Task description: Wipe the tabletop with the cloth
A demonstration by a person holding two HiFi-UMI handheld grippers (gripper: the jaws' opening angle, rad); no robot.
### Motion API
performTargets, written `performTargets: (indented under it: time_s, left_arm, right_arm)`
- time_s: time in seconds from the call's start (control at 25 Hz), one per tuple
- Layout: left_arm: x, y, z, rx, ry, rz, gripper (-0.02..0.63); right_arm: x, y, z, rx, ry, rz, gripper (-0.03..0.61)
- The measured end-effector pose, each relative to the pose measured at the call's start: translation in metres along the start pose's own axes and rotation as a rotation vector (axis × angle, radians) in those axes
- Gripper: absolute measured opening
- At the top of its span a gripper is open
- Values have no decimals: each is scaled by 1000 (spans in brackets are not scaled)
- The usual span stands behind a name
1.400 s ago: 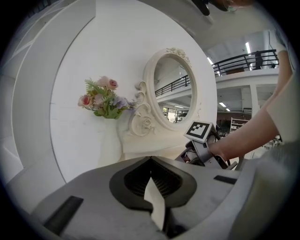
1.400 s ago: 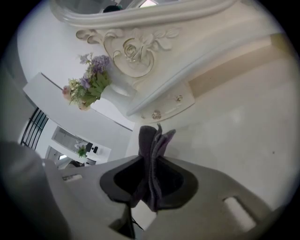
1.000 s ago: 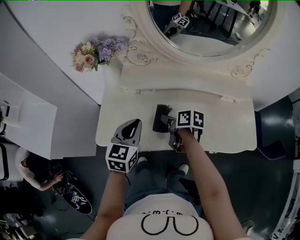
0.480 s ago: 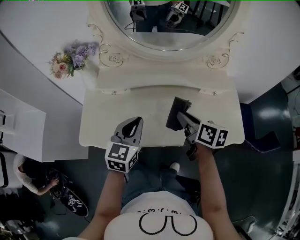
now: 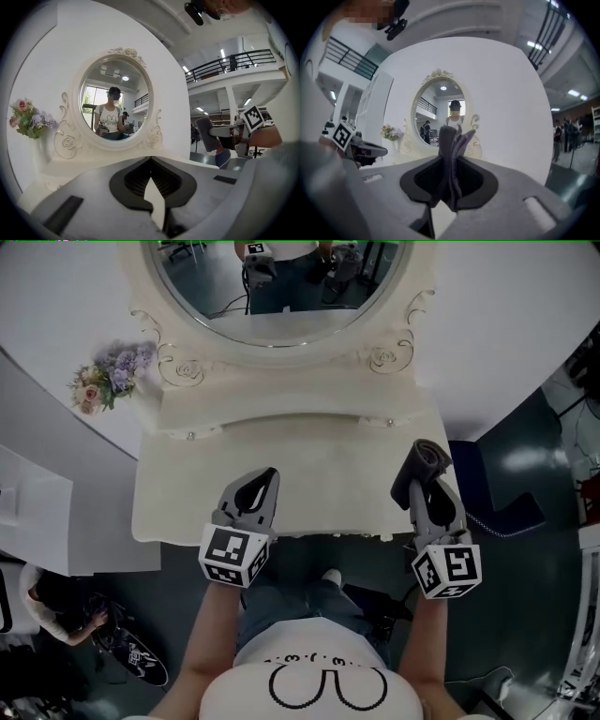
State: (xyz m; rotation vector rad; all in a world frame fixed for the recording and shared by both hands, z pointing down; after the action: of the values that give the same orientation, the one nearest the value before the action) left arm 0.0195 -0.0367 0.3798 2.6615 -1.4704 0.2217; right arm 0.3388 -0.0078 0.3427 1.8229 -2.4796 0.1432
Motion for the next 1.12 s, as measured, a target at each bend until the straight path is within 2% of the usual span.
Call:
performTargets:
  time_s: [0.12,0.24,0.44,0.6,0.84,1.12]
  left_arm:
    - [8,-16,-1,3,2,-12,-2]
    - [14,-31,-3,3,9,-21,-2]
    - [19,-46,-11,2,34,-29,-2]
    - [20,-52,-16,3,49,-25,-2]
    - [23,-54,-19,5,69,-22,-2]
    - [22,-53,-24,6,83,-23,-2]
  right_arm:
    - [-25,-40,-5,-89,62,-84,84]
    - [-39,-83,-18,-125,201,-121,84]
    - [-42,-142,-41,-118,461,-155,86]
    - [-35,-179,-63,-64,634,-189,86]
    - [-9,-223,-101,-18,917,-251,86]
    - [16,-244,-143,-167,1207,-299,86]
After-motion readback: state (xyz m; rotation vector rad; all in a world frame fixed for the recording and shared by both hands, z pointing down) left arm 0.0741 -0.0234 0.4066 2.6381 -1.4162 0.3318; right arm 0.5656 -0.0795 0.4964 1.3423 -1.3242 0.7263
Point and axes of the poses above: the fingertips, and each gripper's own axes: x forward along the fingers, y to its left, z out of its top, the point moved 9 cm from there along -x, backward along the fingers, and after that the axes turned 3 degrees about x, right-handed, at the moved point
